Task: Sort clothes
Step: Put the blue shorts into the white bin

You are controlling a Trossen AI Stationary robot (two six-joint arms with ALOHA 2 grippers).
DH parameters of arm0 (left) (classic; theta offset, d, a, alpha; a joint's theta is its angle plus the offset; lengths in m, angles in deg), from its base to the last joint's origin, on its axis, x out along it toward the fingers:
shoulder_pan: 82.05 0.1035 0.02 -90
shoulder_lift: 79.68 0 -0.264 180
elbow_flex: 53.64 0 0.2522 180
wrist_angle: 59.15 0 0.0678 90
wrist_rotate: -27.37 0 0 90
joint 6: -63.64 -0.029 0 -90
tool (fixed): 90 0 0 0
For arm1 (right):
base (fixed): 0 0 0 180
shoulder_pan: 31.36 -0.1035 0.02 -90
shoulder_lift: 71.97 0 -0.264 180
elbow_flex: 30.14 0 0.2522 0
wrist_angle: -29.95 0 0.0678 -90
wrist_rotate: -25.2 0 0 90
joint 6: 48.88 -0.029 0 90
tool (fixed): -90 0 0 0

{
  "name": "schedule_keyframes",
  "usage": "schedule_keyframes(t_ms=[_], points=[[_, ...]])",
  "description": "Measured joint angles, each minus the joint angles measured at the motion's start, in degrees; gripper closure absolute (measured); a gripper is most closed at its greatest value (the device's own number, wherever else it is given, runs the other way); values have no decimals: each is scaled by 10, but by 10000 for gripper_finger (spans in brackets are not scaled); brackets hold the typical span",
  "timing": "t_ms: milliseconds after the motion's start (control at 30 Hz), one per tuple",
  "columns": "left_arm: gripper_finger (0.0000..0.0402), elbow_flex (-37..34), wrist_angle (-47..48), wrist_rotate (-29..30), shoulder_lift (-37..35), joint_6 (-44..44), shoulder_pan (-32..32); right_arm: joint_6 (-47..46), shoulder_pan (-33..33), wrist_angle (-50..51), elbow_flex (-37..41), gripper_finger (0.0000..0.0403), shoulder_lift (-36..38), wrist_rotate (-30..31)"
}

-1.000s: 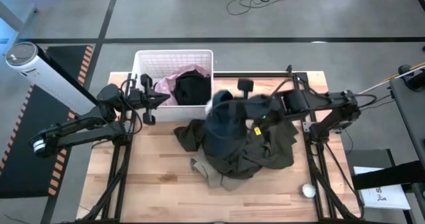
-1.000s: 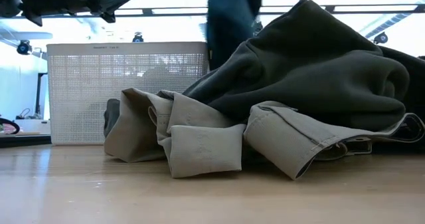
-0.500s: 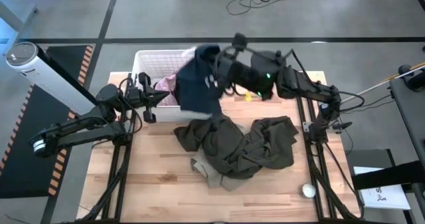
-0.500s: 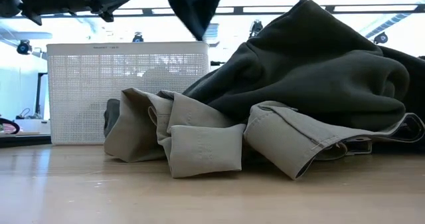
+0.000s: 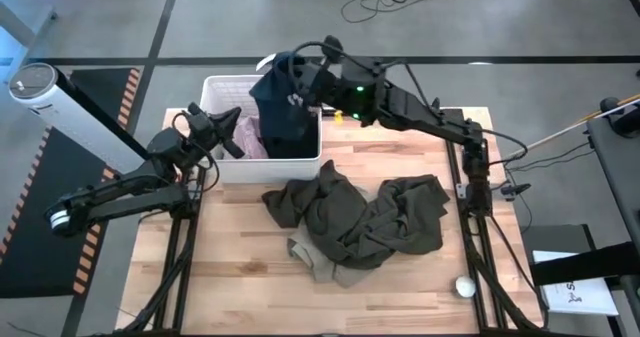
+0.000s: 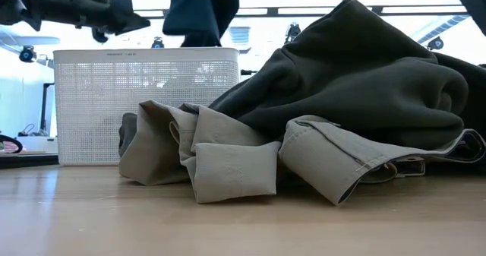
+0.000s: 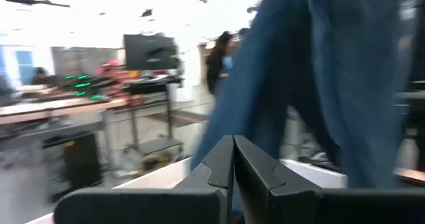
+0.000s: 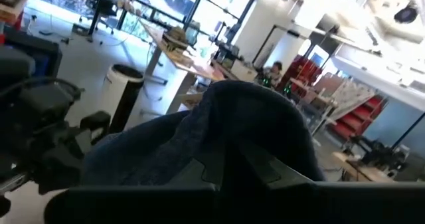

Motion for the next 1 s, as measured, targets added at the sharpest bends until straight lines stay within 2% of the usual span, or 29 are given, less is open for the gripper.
schedule_keyframes(t_ms=[367, 633, 733, 1000], points=[[402, -3, 18, 11, -27, -20, 0, -59, 42, 13, 0, 403, -89, -39], [402, -3, 40, 11, -58, -20, 0, -153, 73, 84, 0, 393, -142, -124], [402, -3, 41, 10, -61, -20, 0, -156, 78, 107, 0, 360, -149, -147], [402, -3, 43, 10, -59, -20, 0, -209, 74, 113, 0, 226, -139, -150]])
